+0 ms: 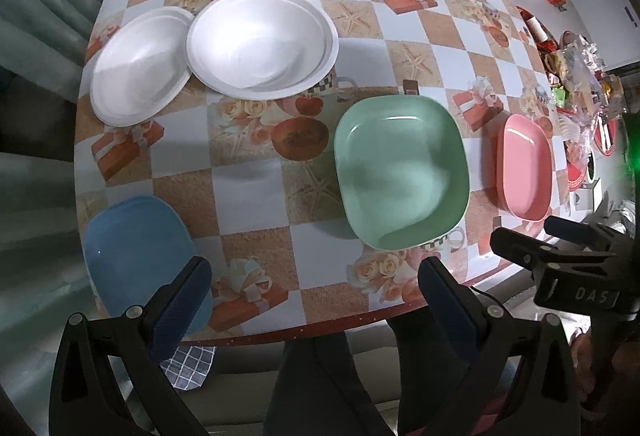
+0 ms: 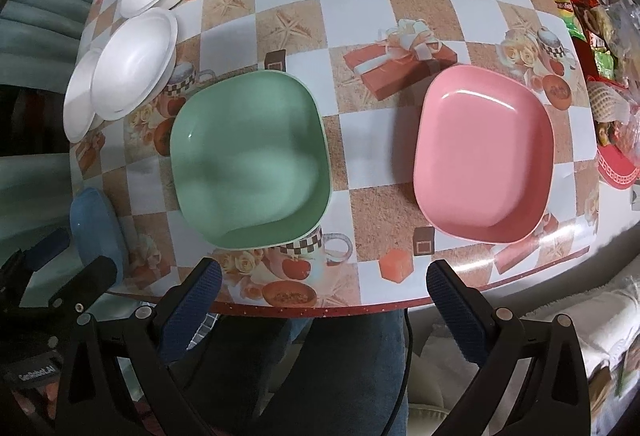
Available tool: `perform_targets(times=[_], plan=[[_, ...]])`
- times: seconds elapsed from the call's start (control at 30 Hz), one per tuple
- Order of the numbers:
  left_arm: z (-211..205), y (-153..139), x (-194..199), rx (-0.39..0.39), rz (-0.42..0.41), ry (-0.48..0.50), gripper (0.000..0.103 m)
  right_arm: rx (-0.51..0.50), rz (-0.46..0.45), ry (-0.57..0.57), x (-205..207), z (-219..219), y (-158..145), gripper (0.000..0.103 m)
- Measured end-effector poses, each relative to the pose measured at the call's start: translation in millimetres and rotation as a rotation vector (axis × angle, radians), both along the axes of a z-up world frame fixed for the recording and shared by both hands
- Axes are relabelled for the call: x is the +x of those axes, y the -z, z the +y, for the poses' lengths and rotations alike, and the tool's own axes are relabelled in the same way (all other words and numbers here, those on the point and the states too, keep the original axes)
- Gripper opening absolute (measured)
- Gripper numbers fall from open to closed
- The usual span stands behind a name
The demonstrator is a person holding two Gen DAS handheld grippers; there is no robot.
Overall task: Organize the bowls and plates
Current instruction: 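Move both tools toward the rim of the green square plate, then close the left tool on the green plate rim while the right tool grips it too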
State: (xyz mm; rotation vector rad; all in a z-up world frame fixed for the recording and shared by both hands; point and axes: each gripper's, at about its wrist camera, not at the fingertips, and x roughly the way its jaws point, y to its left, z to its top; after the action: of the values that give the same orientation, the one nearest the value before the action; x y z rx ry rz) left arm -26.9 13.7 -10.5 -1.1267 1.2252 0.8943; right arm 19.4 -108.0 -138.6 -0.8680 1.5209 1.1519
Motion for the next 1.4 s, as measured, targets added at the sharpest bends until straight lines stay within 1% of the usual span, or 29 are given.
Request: perform_targets(times=[0.03,0.07,0.1,0.27,0.4,0.47,0.6,0.8,0.9,1.1,1.23,1.4], plan=[[0.3,1.2,0.7,-0.018,-0.007,0.002,0.103,-0.031,-0.020,-0.028,-3.3,1.3,5.7,0.103],[-0.3,2.3,1.6,-0.018,-0.004,0.004,0.103,-0.066,-0.014,-0.099,-6.1,0.9,8.0,0.103],[-0.3,3.0,2.7,-0.019,-0.003,0.006,0.103,-0.088,-0.016,-0.128,-7.7,1.2,10.9,0.103],[1.6,7.2,5.0,-0.010,0.015,0.003,0.103,-0.118,-0.008,-0.195,-8.4,0.4,15.3,0.103],[3.6,10.6,8.5,-0.020,0.013,-0.002,0.103,-0.100,-0.012,-0.161,-5.4,3.6,14.8,0.103],[4.8,13.7,9.9,-0.020,0.026,-0.002,0.103,-0.088,-0.023,-0.133,-4.2,7.0,16.2,0.103],[5.7,19.0,11.6,-0.035,0.045,-0.011,0.103,-0.082,-0.038,-0.118,-1.7,16.1,21.7,0.103],[7.7,25.8,18.4,-0.061,0.084,-0.014,0.103,-0.075,-0.038,-0.135,0.5,27.3,26.7,0.103],[8.1,31.5,22.7,-0.072,0.087,-0.013,0.103,-0.079,-0.030,-0.141,-2.4,32.8,30.8,0.103],[12.9,41.6,28.5,-0.067,0.098,-0.019,0.103,-0.072,-0.010,-0.128,-8.7,40.0,38.3,0.103],[19.0,46.5,27.6,-0.048,0.113,-0.039,0.103,-0.073,0.006,-0.130,-9.2,48.1,44.4,0.103],[31.4,66.8,30.2,-0.031,0.117,-0.046,0.103,-0.080,0.015,-0.130,-11.1,59.5,54.9,0.103]])
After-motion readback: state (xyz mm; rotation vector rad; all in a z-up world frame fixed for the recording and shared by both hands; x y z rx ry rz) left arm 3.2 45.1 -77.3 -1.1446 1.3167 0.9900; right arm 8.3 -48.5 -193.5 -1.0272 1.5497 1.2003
